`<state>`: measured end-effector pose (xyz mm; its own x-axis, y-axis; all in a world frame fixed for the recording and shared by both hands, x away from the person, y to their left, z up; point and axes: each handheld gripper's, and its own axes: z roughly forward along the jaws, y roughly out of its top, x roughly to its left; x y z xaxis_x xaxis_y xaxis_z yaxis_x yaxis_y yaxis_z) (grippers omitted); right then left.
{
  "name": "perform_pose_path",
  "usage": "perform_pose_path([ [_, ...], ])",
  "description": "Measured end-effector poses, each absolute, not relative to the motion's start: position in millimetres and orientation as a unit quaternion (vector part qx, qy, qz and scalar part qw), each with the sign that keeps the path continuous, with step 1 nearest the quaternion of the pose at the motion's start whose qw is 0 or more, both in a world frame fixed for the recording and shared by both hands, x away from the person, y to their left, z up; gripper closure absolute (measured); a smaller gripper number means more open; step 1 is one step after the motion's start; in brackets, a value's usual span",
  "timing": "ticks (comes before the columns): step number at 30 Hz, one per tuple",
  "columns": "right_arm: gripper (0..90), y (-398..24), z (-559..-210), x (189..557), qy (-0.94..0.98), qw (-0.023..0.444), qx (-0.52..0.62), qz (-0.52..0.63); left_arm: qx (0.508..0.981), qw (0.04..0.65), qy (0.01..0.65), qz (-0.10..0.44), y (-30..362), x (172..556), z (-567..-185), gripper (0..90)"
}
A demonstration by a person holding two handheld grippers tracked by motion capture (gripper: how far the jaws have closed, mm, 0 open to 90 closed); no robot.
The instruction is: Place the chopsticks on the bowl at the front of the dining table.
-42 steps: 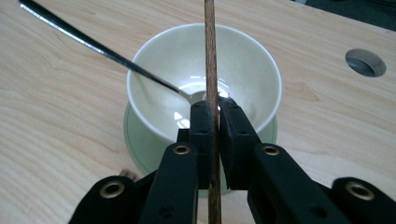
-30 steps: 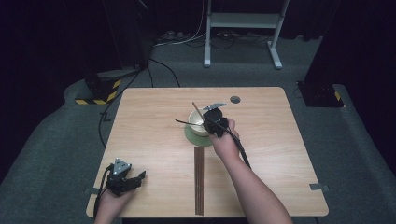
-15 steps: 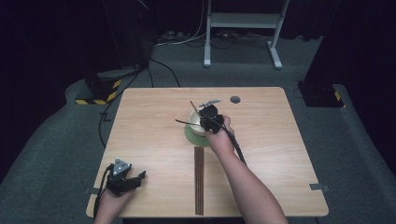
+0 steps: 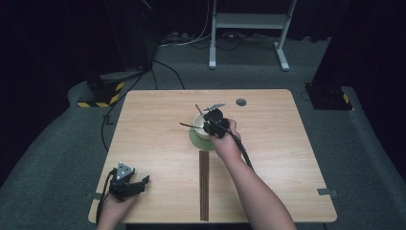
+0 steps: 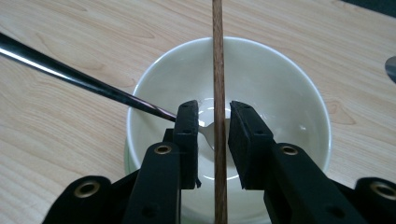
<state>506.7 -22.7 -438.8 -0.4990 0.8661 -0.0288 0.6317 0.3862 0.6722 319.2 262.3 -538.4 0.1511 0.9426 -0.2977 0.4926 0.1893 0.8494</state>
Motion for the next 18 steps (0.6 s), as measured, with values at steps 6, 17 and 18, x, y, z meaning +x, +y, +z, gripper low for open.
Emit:
perform_pose_path([
  [6, 68.3, -31.8, -426.4, 487.0, 0.809, 0.194, 0.45, 0.326, 0.589, 0.48, 0.606, 0.235, 262.6, 319.5, -538.6, 30.7],
  [17, 59.0, -60.4, -430.2, 437.1, 0.807, 0.195, 0.441, 0.34, 0.594, 0.474, 0.606, 0.235, 263.8, 319.0, -538.1, 30.7],
  [18, 58.4, -62.7, -430.8, 432.0, 0.805, 0.197, 0.442, 0.344, 0.594, 0.475, 0.605, 0.236, 263.6, 319.1, -538.3, 30.7],
])
